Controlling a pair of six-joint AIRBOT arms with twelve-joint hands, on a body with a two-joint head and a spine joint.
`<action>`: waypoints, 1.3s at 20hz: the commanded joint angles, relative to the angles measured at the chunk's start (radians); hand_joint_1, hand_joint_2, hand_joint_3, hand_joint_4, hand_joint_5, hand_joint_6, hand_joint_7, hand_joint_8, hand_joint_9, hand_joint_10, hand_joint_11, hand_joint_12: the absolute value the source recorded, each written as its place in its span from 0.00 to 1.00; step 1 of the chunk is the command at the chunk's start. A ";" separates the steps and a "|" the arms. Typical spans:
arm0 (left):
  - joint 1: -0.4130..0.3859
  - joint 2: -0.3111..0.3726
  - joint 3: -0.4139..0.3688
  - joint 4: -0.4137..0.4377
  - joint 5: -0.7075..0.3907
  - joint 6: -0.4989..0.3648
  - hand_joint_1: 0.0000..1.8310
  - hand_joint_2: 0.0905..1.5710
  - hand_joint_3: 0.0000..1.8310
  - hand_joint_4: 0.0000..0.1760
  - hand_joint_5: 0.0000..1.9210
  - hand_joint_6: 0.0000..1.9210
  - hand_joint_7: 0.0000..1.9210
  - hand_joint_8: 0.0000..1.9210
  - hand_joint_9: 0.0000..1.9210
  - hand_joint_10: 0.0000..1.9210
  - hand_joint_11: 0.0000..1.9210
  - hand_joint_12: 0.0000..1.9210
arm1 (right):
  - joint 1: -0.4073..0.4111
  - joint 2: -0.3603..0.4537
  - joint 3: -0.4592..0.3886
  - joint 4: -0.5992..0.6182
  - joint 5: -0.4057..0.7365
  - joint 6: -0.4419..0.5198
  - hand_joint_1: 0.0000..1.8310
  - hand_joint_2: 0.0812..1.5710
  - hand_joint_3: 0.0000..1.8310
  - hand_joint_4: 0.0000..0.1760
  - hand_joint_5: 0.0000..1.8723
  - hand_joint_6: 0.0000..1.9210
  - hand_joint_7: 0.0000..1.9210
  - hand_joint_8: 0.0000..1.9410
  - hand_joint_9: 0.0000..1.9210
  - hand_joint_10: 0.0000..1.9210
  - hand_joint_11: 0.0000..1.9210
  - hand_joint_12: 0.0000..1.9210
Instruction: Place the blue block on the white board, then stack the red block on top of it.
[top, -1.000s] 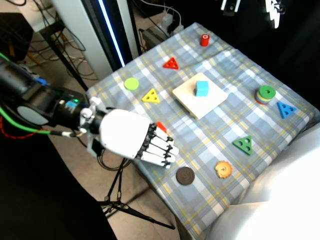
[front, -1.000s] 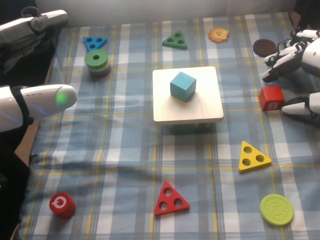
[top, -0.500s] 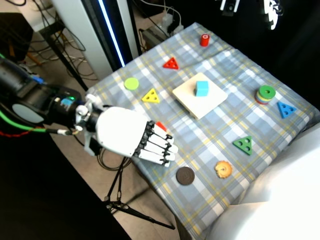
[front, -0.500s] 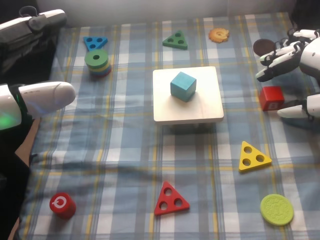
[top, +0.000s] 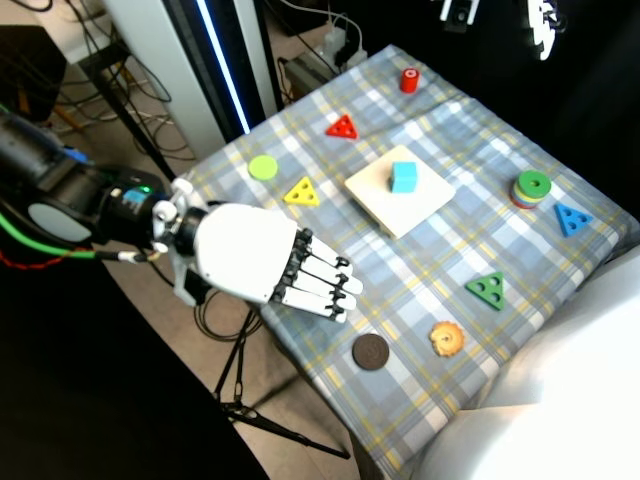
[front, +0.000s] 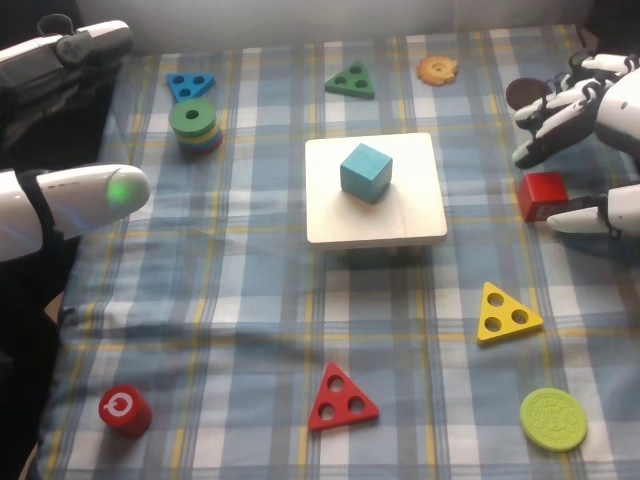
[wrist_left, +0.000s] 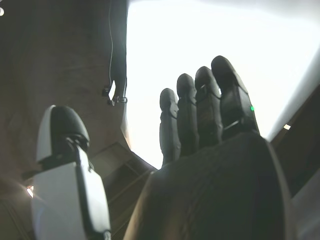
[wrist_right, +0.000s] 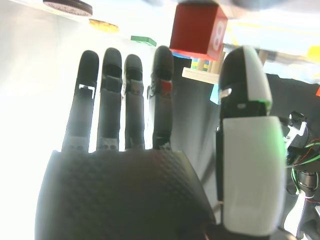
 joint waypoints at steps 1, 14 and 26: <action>-0.008 -0.004 0.001 -0.003 -0.124 -0.015 0.44 0.55 0.00 0.32 0.20 0.00 0.17 0.00 0.12 0.00 0.00 0.30 | 0.014 -0.002 0.004 0.017 0.107 0.002 0.55 0.67 0.00 0.76 0.52 0.39 0.31 0.01 0.30 0.01 0.10 0.45; -0.004 -0.008 0.002 -0.005 -0.122 -0.022 0.44 0.55 0.00 0.32 0.20 0.00 0.18 0.00 0.12 0.00 0.00 0.32 | 0.054 -0.009 0.011 -0.025 0.103 0.019 0.62 0.69 0.00 0.00 0.52 0.51 0.38 0.00 0.33 0.00 0.07 0.50; 0.019 -0.006 0.007 -0.023 -0.127 -0.022 0.49 0.55 0.00 0.18 0.21 0.00 0.16 0.00 0.10 0.00 0.00 0.26 | 0.339 -0.042 0.025 -0.351 0.179 0.204 0.64 0.67 0.00 0.00 0.57 0.43 0.42 0.00 0.33 0.00 0.08 0.47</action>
